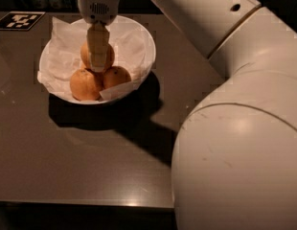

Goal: Pick orange from white bowl

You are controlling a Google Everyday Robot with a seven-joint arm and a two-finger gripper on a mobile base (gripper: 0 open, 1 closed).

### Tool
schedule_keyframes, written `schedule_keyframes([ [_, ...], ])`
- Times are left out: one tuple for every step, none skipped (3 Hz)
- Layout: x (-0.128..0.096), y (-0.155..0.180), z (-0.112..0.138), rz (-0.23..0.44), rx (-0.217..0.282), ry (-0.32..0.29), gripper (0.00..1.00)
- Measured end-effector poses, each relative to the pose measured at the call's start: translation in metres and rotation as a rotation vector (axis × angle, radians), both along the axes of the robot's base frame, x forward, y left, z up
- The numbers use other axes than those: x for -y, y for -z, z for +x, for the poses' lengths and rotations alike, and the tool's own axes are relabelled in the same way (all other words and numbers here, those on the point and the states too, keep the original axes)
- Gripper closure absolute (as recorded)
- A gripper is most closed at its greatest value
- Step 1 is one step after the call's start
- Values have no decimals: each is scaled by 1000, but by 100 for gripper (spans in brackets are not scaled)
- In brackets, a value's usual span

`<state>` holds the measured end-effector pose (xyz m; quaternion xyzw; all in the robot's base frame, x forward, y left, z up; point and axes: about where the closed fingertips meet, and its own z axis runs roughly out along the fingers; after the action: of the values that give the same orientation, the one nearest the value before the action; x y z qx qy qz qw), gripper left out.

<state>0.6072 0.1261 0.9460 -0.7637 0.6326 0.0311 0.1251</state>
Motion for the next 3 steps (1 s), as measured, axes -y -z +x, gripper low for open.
schedule_keyframes([
  [-2, 8, 3, 0, -20, -2, 21],
  [-1, 17, 6, -12, -17, 17, 39],
  [-8, 16, 10, 8, -1, 16, 62],
])
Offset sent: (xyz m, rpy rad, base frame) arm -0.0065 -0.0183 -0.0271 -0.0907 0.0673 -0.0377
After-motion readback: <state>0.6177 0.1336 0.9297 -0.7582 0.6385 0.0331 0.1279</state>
